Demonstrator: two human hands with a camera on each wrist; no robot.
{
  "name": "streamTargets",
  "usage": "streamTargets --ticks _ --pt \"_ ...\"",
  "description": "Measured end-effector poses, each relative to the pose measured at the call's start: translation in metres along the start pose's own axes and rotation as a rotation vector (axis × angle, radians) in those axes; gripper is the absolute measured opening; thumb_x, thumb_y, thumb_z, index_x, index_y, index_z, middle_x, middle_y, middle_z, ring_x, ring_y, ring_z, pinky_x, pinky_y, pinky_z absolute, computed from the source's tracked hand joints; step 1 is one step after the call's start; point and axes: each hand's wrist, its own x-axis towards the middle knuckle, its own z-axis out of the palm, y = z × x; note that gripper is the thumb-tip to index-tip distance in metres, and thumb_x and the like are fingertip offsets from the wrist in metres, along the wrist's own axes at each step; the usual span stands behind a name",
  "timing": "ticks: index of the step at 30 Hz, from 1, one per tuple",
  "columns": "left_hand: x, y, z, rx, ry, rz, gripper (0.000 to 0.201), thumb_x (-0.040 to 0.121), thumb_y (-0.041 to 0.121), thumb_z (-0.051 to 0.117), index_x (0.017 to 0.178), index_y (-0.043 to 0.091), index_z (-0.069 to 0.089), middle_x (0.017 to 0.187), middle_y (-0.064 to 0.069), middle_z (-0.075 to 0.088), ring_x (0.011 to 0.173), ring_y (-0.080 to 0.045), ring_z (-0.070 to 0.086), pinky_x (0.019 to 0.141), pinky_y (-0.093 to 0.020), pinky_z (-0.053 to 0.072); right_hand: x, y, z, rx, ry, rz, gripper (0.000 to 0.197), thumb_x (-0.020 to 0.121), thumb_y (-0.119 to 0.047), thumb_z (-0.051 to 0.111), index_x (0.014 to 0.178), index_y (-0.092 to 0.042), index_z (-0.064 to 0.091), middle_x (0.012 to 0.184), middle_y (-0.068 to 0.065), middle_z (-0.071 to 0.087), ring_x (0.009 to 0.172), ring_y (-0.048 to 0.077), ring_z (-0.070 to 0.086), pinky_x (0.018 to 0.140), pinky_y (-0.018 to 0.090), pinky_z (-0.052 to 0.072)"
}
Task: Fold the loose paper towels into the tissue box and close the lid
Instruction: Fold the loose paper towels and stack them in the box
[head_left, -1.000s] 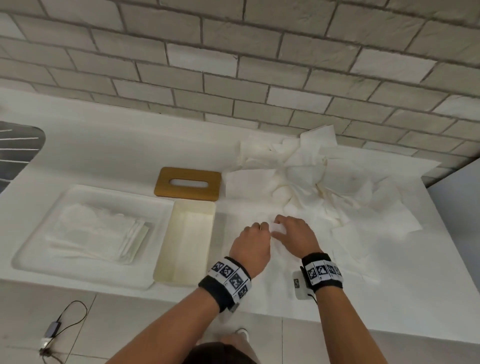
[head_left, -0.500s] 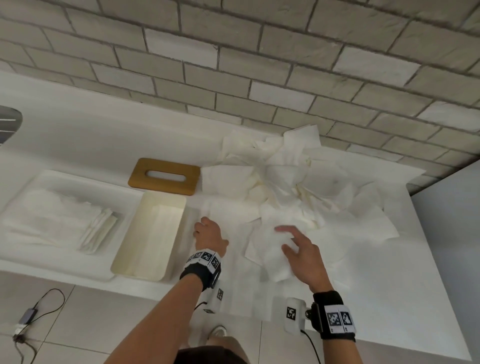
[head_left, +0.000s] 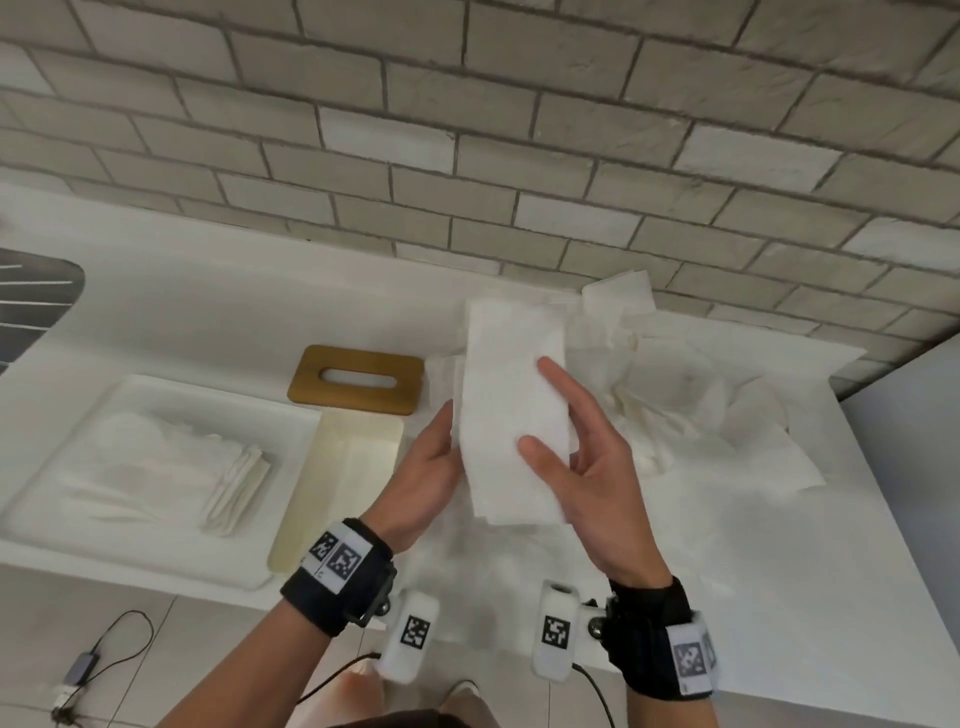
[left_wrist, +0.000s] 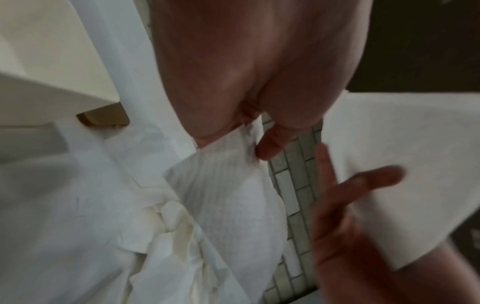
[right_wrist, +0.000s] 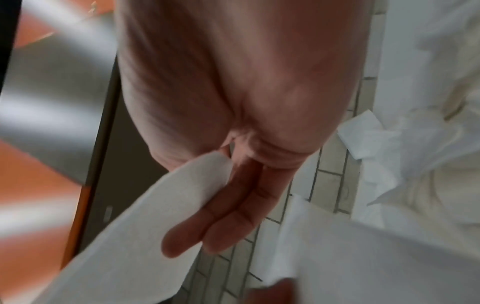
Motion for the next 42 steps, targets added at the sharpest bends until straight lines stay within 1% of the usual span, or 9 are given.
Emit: streamTargets --ticks 5,11,14,18,24,27,33,38,42 --pt "-0.025 0.025 -0.034 -0.236 0.054 -0.132 0.036 0.115 0.021 0.039 0.140 0.030 0.063 0.133 0.000 0.074 0.122 -0.022 0.071 0.107 -0.050 0.056 -0.008 0.015 0.048 -0.119 -0.036 0.098 0.064 0.102 -0.018 0.074 0.157 -0.039 0.049 0.153 -0.024 0.056 0.127 0.016 0.069 0.082 0.029 0.064" --pt "-0.037 0.020 -0.082 -0.350 0.038 -0.192 0.051 0.110 0.054 0.039 0.146 0.023 0.061 0.138 -0.009 0.071 0.128 -0.032 0.068 0.110 -0.056 0.050 -0.012 0.025 0.102 -0.209 -0.053 0.133 0.068 0.101 -0.028 0.076 0.157 -0.051 0.045 0.156 -0.026 0.052 0.129 0.019 0.067 0.095 0.047 0.064" --pt "-0.039 0.012 -0.104 -0.074 0.126 -0.075 0.032 0.108 0.035 0.058 0.140 0.030 0.061 0.130 0.004 0.075 0.119 -0.023 0.073 0.104 -0.058 0.056 -0.014 0.021 0.123 -0.404 0.064 0.107 0.078 0.098 -0.040 0.079 0.159 -0.056 0.033 0.156 -0.029 0.049 0.091 0.008 0.073 0.077 0.031 0.062" --pt "-0.041 0.010 -0.127 -0.056 0.114 -0.041 0.034 0.110 0.032 0.055 0.145 0.032 0.057 0.135 0.007 0.072 0.122 -0.020 0.071 0.102 -0.051 0.059 -0.019 0.029 0.154 -0.470 0.190 0.001 0.071 0.097 -0.040 0.079 0.154 -0.046 0.035 0.152 -0.024 0.045 0.124 0.012 0.058 0.100 0.030 0.051" --pt "-0.009 -0.013 -0.172 0.312 0.170 0.046 0.036 0.108 0.024 0.061 0.143 0.026 0.055 0.130 0.006 0.073 0.116 -0.015 0.071 0.097 -0.040 0.060 -0.029 0.066 0.197 -0.489 0.117 0.145 0.020 0.101 -0.013 0.072 0.109 -0.029 0.064 0.079 -0.026 0.061 0.068 0.001 0.058 0.064 0.009 0.037" --pt "0.016 -0.026 -0.195 0.635 0.154 0.064 0.039 0.101 0.014 0.069 0.135 0.026 0.053 0.113 0.007 0.069 0.095 -0.012 0.070 0.078 -0.016 0.054 -0.029 0.086 0.210 -0.550 -0.012 0.382 0.016 0.102 -0.015 0.069 0.112 -0.027 0.063 0.093 -0.019 0.062 0.076 -0.006 0.061 0.064 0.005 0.041" --pt "0.043 -0.043 -0.207 0.998 -0.010 0.171 0.058 0.094 -0.004 0.067 0.141 0.024 0.050 0.131 -0.004 0.057 0.118 -0.022 0.057 0.103 -0.039 0.049 -0.008 0.109 0.235 -0.816 -0.244 0.610 0.035 0.107 -0.008 0.056 0.141 -0.008 0.048 0.139 0.015 0.051 0.122 0.030 0.060 0.104 0.036 0.050" --pt "0.037 -0.051 -0.185 1.325 -0.346 0.124 0.025 0.098 0.012 0.064 0.121 0.020 0.059 0.116 0.004 0.055 0.116 -0.023 0.060 0.090 -0.036 0.052 0.003 0.107 0.245 -0.966 -0.334 0.620 0.031 0.107 -0.002 0.050 0.137 0.003 0.052 0.139 0.022 0.057 0.125 0.036 0.059 0.103 0.039 0.048" --pt "0.029 -0.076 -0.170 1.751 -0.641 -0.037 0.061 0.087 0.037 0.080 0.138 0.023 0.050 0.135 -0.004 0.052 0.118 -0.028 0.058 0.094 -0.041 0.052 0.005 0.095 0.222 -0.889 -0.317 0.608 0.033 0.109 -0.015 0.053 0.142 -0.008 0.055 0.136 0.018 0.055 0.123 0.037 0.061 0.102 0.041 0.052"
